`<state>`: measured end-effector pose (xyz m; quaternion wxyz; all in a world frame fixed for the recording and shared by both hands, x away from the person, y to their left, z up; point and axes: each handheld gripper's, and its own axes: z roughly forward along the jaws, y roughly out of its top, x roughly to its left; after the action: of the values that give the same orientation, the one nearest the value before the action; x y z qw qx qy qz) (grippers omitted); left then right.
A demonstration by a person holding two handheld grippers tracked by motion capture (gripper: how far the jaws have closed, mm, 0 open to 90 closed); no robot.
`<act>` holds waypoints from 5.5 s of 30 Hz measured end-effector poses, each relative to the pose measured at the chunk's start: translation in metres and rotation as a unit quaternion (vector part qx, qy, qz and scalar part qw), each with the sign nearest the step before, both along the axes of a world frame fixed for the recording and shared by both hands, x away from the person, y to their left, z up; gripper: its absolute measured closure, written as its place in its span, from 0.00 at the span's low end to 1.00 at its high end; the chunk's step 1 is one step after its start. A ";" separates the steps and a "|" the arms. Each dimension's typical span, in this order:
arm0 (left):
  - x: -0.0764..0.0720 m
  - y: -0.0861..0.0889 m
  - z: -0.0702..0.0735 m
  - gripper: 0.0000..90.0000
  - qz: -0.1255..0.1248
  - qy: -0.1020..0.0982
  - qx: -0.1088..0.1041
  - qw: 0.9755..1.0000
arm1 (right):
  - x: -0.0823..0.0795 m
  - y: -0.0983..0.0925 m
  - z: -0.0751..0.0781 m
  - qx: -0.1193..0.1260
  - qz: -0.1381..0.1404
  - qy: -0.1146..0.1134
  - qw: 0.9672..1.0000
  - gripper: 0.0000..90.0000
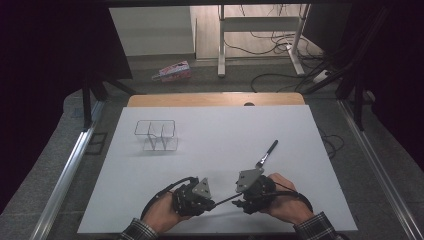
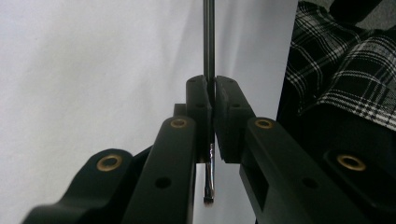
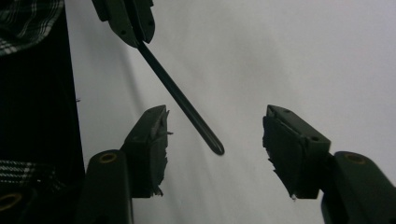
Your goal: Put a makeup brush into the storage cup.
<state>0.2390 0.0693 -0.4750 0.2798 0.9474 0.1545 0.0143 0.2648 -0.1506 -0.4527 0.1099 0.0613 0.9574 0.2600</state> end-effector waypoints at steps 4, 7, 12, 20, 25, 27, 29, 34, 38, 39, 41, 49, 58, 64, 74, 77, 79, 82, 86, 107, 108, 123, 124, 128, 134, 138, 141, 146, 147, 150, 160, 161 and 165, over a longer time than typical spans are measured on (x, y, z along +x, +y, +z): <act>-0.001 -0.002 0.000 0.95 -0.002 -0.001 0.004 1.000 | 0.000 0.007 -0.003 -0.009 0.016 0.008 1.000 0.51; -0.001 -0.004 0.000 0.95 -0.010 -0.005 0.011 1.000 | 0.001 0.010 -0.005 -0.016 0.031 0.013 0.999 0.58; -0.003 -0.006 0.001 0.95 -0.013 -0.007 0.014 1.000 | 0.001 0.013 -0.008 -0.033 0.048 0.022 0.998 0.72; 0.001 0.001 0.000 0.91 0.017 -0.021 -0.004 1.000 | -0.002 0.015 -0.012 -0.056 0.075 0.083 0.992 0.94; 0.003 0.009 0.002 0.59 0.054 -0.039 -0.013 0.998 | 0.002 0.011 -0.011 -0.047 0.050 0.089 0.994 0.94; 0.004 0.010 0.003 0.52 0.065 -0.041 -0.017 0.997 | 0.003 0.010 -0.011 -0.042 0.046 0.088 0.994 0.94; 0.004 0.013 0.004 0.43 0.076 -0.043 -0.018 0.996 | 0.004 0.008 -0.011 -0.036 0.038 0.086 0.995 0.94; 0.006 0.022 0.004 0.25 0.114 -0.042 -0.026 0.992 | 0.005 0.004 -0.010 -0.029 0.012 0.077 0.997 0.94; 0.010 0.029 0.002 0.09 0.162 -0.032 -0.050 0.985 | 0.006 -0.001 -0.009 -0.023 -0.005 0.067 0.997 0.94; 0.010 0.031 0.001 0.07 0.171 -0.030 -0.057 0.983 | 0.006 -0.002 -0.009 -0.019 -0.010 0.065 0.998 0.94; 0.011 0.033 0.001 0.03 0.171 -0.034 -0.050 0.983 | 0.006 -0.004 -0.008 -0.016 -0.018 0.059 0.998 0.94; 0.012 0.044 -0.002 0.01 0.190 -0.031 -0.093 0.977 | 0.005 -0.010 -0.006 -0.006 -0.043 0.035 0.998 0.94; 0.016 0.053 -0.009 0.01 0.208 -0.009 -0.137 0.969 | 0.007 -0.018 -0.002 0.024 -0.086 0.020 0.996 0.94; 0.020 0.060 -0.012 0.01 0.212 0.016 -0.187 0.959 | 0.006 -0.020 0.000 0.056 -0.107 0.011 0.993 0.94; 0.025 0.069 -0.012 0.01 0.217 0.046 -0.268 0.938 | 0.002 -0.019 0.003 0.102 -0.125 -0.001 0.987 0.94; 0.026 0.069 -0.011 0.01 0.218 0.057 -0.284 0.932 | 0.001 -0.019 0.004 0.121 -0.132 0.000 0.984 0.94; 0.027 0.069 -0.011 0.01 0.217 0.068 -0.291 0.929 | 0.000 -0.019 0.004 0.136 -0.136 0.002 0.981 0.94; 0.028 0.068 -0.008 0.02 0.215 0.085 -0.300 0.926 | -0.002 -0.018 0.004 0.156 -0.141 0.002 0.978 0.94; 0.028 0.066 -0.004 0.02 0.211 0.087 -0.299 0.927 | -0.005 -0.016 0.005 0.176 -0.141 0.002 0.974 0.94; 0.030 0.046 0.004 0.19 0.180 0.117 -0.324 0.921 | -0.020 0.001 0.000 0.232 -0.135 -0.014 0.963 0.94; 0.031 0.046 0.004 0.22 0.178 0.121 -0.328 0.920 | -0.020 0.002 -0.001 0.234 -0.134 -0.015 0.963 0.94; 0.032 0.049 0.003 0.69 0.181 0.139 -0.364 0.903 | -0.024 0.008 -0.004 0.253 -0.120 -0.011 0.960 0.94; 0.032 0.049 0.003 0.70 0.179 0.140 -0.365 0.903 | -0.024 0.008 -0.004 0.252 -0.120 -0.011 0.960 0.94; 0.030 0.049 0.004 0.81 0.171 0.140 -0.372 0.901 | -0.024 0.010 -0.007 0.249 -0.120 -0.008 0.961 0.93; 0.026 0.045 0.009 0.95 0.160 0.130 -0.367 0.907 | -0.018 0.012 -0.011 0.237 -0.130 0.015 0.963 0.85; 0.027 0.046 0.010 0.95 0.164 0.120 -0.346 0.916 | -0.017 0.013 -0.010 0.231 -0.134 0.026 0.963 0.69; 0.027 0.046 0.010 0.95 0.168 0.115 -0.335 0.920 | -0.015 0.013 -0.010 0.221 -0.134 0.039 0.965 0.57; 0.027 0.046 0.013 0.95 0.173 0.107 -0.315 0.927 | -0.009 0.011 -0.013 0.213 -0.138 0.064 0.965 0.39; 0.027 0.047 0.014 0.95 0.177 0.104 -0.305 0.930 | -0.007 0.011 -0.014 0.212 -0.137 0.070 0.965 0.35; 0.027 0.046 0.014 0.95 0.178 0.100 -0.295 0.933 | -0.005 0.010 -0.014 0.214 -0.137 0.077 0.964 0.28; 0.023 0.045 0.023 0.95 0.173 0.074 -0.255 0.948 | 0.000 0.002 -0.013 0.217 -0.122 0.084 0.965 0.01; 0.023 0.045 0.024 0.95 0.172 0.073 -0.252 0.949 | 0.001 0.000 -0.012 0.217 -0.122 0.085 0.965 0.00; 0.021 0.043 0.026 0.95 0.169 0.065 -0.237 0.954 | 0.003 -0.004 -0.009 0.232 -0.125 0.092 0.960 0.00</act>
<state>0.2601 0.1120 -0.4489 0.4795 0.8125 0.3295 -0.0369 0.2681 -0.1548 -0.4616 0.0354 0.2276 0.8617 0.4520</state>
